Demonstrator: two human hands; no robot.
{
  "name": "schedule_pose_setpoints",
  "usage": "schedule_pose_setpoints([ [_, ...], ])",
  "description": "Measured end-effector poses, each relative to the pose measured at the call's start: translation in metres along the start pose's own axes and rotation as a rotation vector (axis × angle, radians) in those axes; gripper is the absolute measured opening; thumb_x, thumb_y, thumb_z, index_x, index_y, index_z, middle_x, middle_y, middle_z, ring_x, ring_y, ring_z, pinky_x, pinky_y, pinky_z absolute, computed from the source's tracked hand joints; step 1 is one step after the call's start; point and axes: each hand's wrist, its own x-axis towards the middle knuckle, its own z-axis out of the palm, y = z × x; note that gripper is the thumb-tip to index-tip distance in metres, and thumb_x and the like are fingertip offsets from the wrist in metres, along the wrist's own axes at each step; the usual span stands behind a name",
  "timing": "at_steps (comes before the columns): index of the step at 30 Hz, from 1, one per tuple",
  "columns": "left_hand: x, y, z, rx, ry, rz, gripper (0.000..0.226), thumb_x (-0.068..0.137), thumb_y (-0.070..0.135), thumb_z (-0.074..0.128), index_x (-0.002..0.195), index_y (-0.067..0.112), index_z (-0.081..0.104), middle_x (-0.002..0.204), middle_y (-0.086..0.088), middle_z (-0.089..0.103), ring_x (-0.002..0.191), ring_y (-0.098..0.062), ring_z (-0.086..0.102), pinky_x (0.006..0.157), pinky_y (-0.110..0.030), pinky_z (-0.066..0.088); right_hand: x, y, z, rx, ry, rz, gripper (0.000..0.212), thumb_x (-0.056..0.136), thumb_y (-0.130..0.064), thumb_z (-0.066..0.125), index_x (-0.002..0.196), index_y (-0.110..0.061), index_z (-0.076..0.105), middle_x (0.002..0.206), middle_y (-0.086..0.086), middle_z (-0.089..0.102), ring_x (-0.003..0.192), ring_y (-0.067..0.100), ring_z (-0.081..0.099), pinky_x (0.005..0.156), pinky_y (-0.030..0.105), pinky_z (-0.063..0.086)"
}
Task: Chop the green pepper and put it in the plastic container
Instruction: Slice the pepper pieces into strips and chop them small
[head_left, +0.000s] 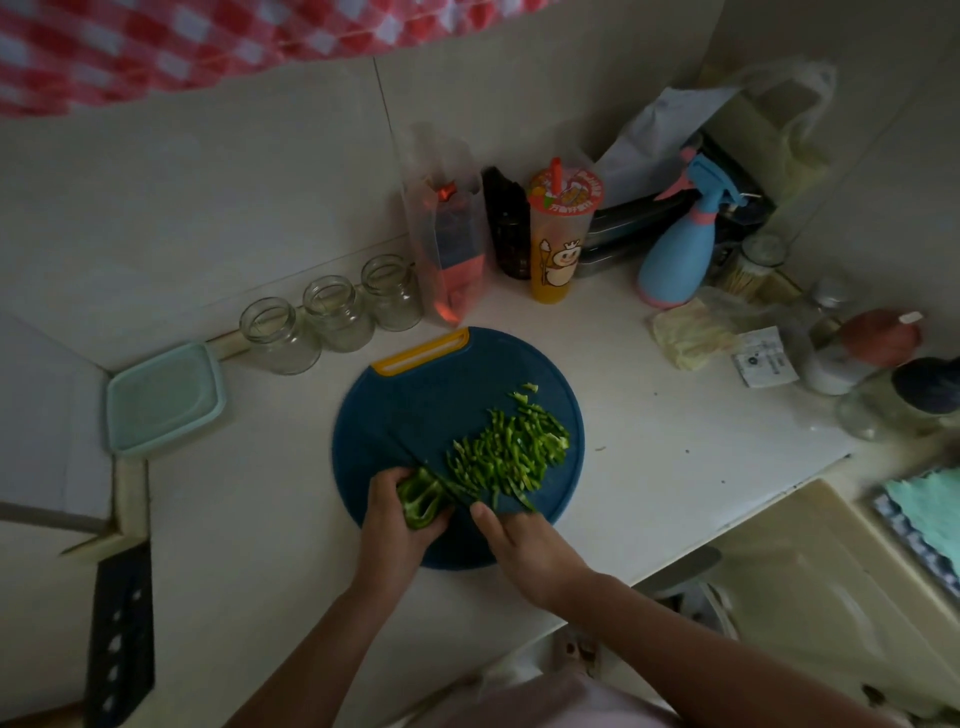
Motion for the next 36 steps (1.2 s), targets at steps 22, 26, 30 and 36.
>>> schedule_pose_setpoints([
  [22,0.008,0.001,-0.006,0.115,-0.076,0.014,0.050,0.064,0.015,0.084,0.101,0.010,0.050,0.099,-0.003,0.050,0.084,-0.014,0.055,0.062,-0.011,0.039,0.010,-0.008,0.002,0.136,-0.068,0.122,0.059,0.097,-0.056,0.027,0.057,-0.014,0.038,0.053,0.001,0.042,0.039,0.009,0.041,0.047,0.023,0.038],
  [26,0.012,0.001,-0.008,0.125,-0.095,-0.009,0.051,0.063,0.017,0.085,0.098,0.011,0.049,0.098,-0.002,0.050,0.084,-0.015,0.055,0.062,-0.012,0.038,0.015,-0.013,0.000,0.154,-0.127,0.238,0.060,0.095,-0.062,0.025,0.066,-0.012,0.042,0.056,0.006,0.041,0.035,0.016,0.040,0.034,0.019,0.030],
  [30,0.015,0.002,-0.007,0.134,-0.109,-0.032,0.052,0.062,0.017,0.085,0.097,0.012,0.047,0.099,-0.003,0.049,0.086,-0.016,0.054,0.062,-0.011,0.037,0.019,-0.021,-0.002,0.125,-0.160,0.264,0.051,0.097,-0.056,0.024,0.072,-0.016,0.045,0.061,0.006,0.043,0.041,0.019,0.042,0.037,0.024,0.036],
  [36,0.010,0.006,-0.006,0.110,-0.098,-0.065,0.056,0.062,0.022,0.086,0.100,0.011,0.046,0.100,0.001,0.045,0.084,-0.013,0.053,0.063,-0.008,0.040,0.029,-0.024,0.015,-0.098,-0.135,0.148,0.051,0.103,-0.038,0.016,0.131,-0.008,0.047,0.068,-0.002,0.038,0.081,0.027,0.053,0.070,0.028,0.034],
])
